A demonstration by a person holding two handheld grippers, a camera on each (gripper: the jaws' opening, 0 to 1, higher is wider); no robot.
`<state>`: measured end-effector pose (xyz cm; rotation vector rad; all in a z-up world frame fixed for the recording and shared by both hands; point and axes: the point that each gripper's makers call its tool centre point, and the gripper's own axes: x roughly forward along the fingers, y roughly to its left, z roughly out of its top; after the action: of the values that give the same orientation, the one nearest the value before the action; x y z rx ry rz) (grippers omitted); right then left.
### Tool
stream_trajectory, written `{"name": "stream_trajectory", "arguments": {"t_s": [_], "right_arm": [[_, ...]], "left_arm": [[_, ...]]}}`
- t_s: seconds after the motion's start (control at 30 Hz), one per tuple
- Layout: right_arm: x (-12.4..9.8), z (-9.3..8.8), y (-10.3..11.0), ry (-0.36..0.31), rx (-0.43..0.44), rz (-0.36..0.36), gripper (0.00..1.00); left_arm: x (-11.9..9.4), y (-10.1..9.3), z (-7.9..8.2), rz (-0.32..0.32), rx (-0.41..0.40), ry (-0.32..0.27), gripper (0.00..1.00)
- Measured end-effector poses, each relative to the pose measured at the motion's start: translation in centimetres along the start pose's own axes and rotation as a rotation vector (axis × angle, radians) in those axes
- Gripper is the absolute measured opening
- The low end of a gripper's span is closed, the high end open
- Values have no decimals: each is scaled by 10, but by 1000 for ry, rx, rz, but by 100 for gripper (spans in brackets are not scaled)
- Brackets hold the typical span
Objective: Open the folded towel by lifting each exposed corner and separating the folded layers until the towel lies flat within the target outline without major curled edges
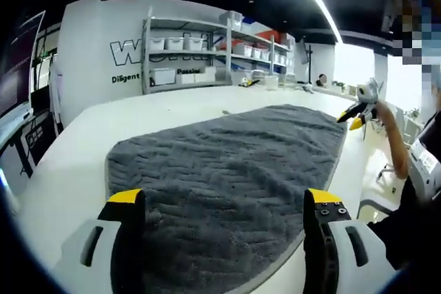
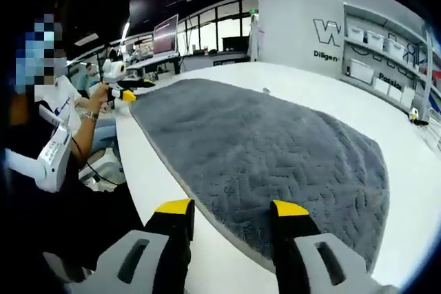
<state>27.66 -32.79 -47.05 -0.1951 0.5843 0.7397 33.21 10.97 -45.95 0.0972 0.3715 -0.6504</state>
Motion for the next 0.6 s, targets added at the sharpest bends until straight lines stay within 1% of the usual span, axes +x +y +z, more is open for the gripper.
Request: {"name": "stream_trajectory", "arguments": {"t_s": [0.07, 0.13, 0.17, 0.2, 0.3, 0.33, 0.4, 0.6], "right_arm": [[1, -2, -6, 12, -5, -31, 64], [3, -8, -11, 53, -36, -56, 77], [3, -9, -11, 54, -33, -60, 81], [3, -9, -12, 53, -29, -66, 84], [1, -4, -19, 14, 21, -87, 97], [-1, -2, -23, -2, 40, -102, 99], [-4, 1, -31, -31, 63, -128, 99], [-9, -6, -46, -28, 101, -177, 99]], "left_arm": [[-2, 1, 0, 7, -3, 0, 96], [-4, 2, -1, 12, -6, -1, 97], [-6, 2, 0, 16, -9, -5, 98], [-8, 2, 0, 20, -13, -7, 98], [-11, 5, 1, 32, -22, -8, 99], [-12, 5, 1, 34, -23, -6, 99], [-14, 4, -1, 39, -19, 1, 99], [-21, 5, -4, 53, -23, 4, 99]]}}
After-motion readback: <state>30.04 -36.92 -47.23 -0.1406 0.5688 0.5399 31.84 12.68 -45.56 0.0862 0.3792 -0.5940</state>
